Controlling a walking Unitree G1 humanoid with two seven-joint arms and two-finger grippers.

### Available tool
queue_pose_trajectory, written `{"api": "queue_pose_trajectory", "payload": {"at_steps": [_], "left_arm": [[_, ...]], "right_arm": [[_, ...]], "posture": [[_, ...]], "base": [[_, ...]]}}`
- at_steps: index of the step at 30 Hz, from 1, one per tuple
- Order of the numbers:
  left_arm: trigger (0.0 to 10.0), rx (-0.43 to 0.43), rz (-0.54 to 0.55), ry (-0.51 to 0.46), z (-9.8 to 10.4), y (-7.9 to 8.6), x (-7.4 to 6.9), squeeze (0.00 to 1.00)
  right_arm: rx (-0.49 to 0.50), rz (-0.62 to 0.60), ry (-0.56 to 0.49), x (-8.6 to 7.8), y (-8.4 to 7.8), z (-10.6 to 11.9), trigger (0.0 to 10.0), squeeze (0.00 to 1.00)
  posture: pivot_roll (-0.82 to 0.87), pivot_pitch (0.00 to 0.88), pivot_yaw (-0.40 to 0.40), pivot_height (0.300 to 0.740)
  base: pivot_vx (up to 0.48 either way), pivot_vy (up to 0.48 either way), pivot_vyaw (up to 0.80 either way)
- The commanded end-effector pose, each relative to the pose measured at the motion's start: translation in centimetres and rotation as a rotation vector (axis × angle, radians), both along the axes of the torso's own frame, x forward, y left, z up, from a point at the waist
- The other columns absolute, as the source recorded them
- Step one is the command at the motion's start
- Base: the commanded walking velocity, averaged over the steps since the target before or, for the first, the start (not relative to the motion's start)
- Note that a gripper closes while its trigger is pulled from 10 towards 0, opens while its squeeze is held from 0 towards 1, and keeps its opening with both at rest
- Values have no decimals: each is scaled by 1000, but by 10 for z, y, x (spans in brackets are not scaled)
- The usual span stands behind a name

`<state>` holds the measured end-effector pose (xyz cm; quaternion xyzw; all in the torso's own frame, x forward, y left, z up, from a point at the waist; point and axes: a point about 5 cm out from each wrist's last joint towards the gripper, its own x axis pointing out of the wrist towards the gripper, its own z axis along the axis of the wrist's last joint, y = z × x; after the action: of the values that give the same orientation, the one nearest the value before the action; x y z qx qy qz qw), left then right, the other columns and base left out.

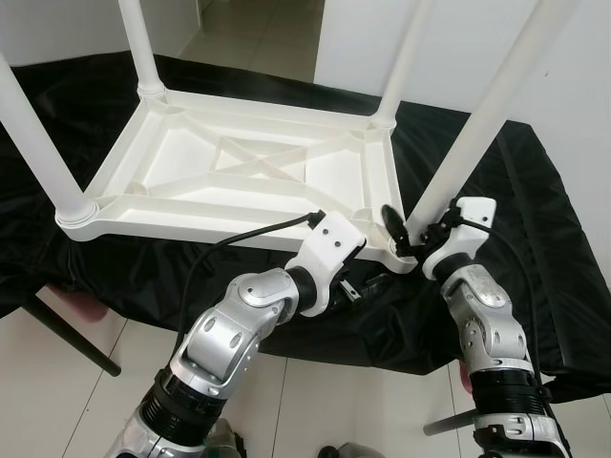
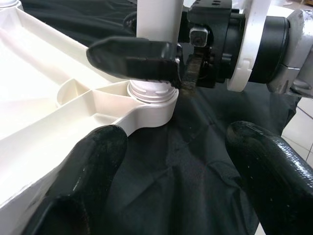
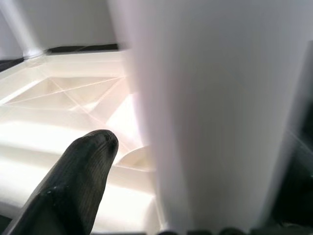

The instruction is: Building children table

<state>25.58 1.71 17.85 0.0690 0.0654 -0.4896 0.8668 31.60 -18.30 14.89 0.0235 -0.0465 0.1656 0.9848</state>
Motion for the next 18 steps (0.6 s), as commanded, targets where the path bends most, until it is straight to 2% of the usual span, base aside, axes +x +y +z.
{"api": "queue_pose_trajectory", "payload": {"at_steps": [1, 2, 5, 17, 18], "left_arm": [[10000, 3, 28, -8, 0, 1, 2, 0], [10000, 3, 30, -8, 0, 2, 3, 0], [10000, 3, 33, -10, 1, 2, 3, 0], [10000, 9, 34, -14, 2, 5, 4, 0], [10000, 11, 33, -14, 2, 5, 4, 0]], "right_arm": [[-16, 75, -1, 1, 1, -2, 10000, 0], [-34, 126, 10, 1, 2, -5, 10000, 0], [-60, 169, 21, 4, -1, -9, 10000, 0], [-117, 200, 83, 18, -22, -22, 10000, 0], [-120, 199, 91, 19, -24, -24, 5765, 0]], "posture": [[84, 39, -85, 740], [85, 39, -83, 740], [87, 39, -81, 740], [91, 39, -68, 740], [91, 39, -68, 740]], "base": [[0, 0, 0], [0, 0, 0], [0, 0, 0], [0, 0, 0], [0, 0, 0]]}}
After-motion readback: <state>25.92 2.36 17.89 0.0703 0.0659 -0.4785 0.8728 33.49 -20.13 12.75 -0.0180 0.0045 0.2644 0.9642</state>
